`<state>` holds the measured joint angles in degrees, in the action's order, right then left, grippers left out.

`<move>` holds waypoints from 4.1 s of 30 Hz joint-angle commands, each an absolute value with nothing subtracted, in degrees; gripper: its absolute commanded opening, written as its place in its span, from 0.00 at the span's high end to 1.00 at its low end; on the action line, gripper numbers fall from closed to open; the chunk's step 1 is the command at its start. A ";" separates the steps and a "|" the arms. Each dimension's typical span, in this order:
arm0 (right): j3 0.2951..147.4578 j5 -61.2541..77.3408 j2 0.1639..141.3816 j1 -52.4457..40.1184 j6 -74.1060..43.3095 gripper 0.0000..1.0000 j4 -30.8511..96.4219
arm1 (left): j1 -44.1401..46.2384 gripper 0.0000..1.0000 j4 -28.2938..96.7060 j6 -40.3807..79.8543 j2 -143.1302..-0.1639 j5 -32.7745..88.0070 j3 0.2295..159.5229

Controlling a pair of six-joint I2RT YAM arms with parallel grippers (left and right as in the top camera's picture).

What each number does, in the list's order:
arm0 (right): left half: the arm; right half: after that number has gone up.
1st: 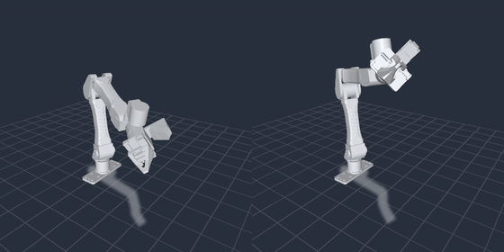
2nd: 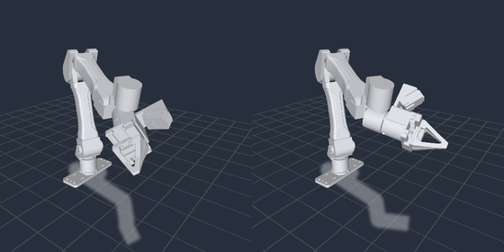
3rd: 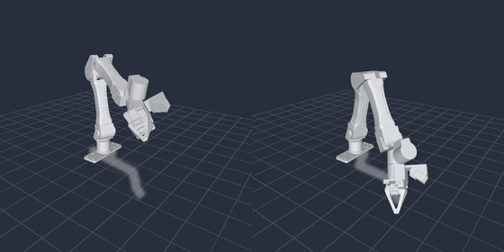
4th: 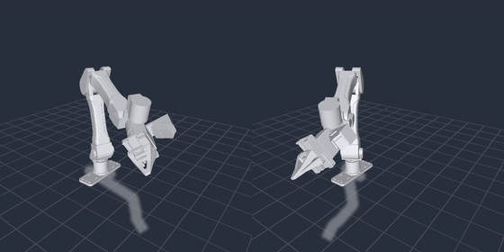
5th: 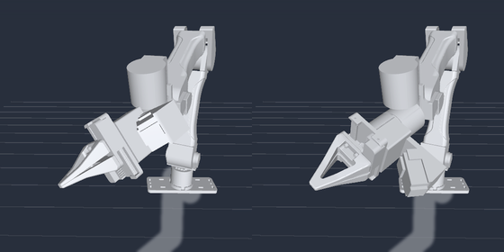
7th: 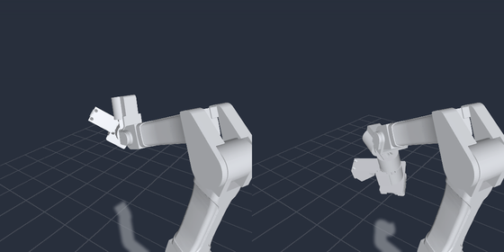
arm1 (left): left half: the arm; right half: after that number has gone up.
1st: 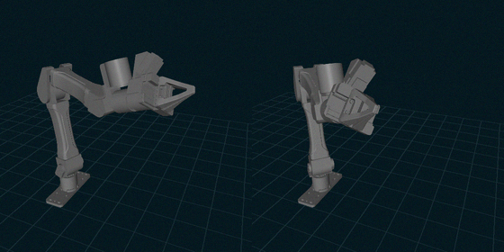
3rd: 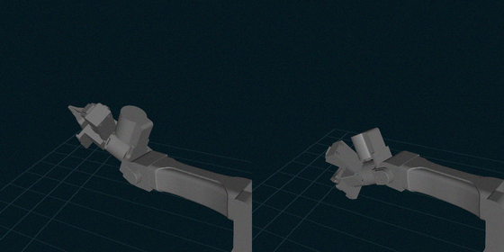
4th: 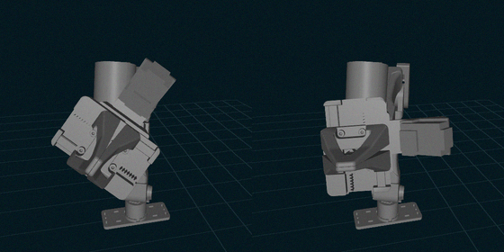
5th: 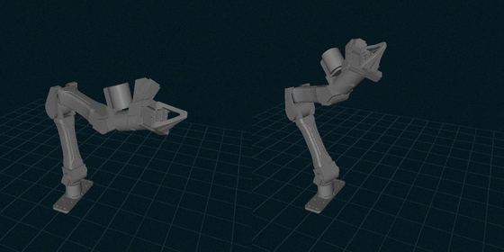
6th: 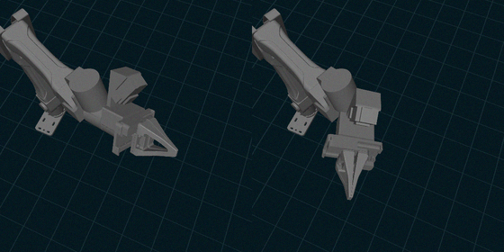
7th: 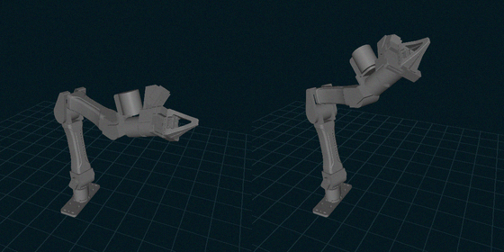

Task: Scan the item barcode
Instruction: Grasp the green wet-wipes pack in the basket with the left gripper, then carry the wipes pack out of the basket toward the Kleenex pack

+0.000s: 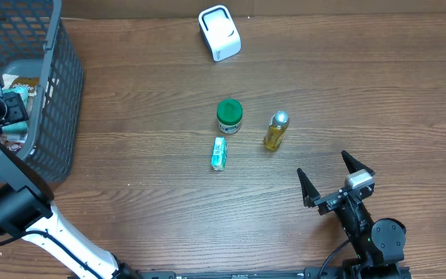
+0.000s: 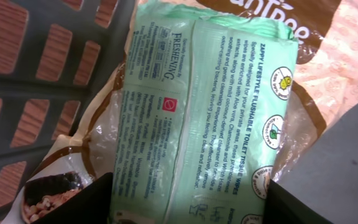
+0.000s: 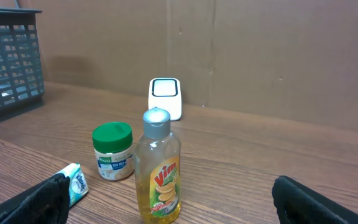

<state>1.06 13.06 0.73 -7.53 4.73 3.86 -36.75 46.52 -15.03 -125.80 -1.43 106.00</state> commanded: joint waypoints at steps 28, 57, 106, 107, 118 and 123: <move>0.45 12.49 0.16 -7.31 4.99 0.00 3.55 | -36.69 0.54 48.90 -6.55 -121.67 1.37 111.28; 0.45 12.49 0.16 -7.31 4.99 0.00 3.53 | -31.92 0.51 58.87 8.38 -85.82 21.26 114.61; 0.45 12.49 0.16 -7.31 4.99 0.00 3.55 | 21.93 0.55 37.47 21.45 -85.01 0.19 50.76; 0.45 12.49 0.16 -7.31 4.99 0.00 3.55 | 22.20 0.55 36.07 21.45 -85.01 -0.10 49.65; 0.45 12.49 0.16 -7.31 4.99 0.00 3.55 | 22.22 0.53 35.29 21.47 -85.06 0.03 48.03; 0.45 12.49 0.16 -7.31 4.99 0.00 3.53 | 22.22 0.30 35.48 21.45 -85.06 1.89 48.03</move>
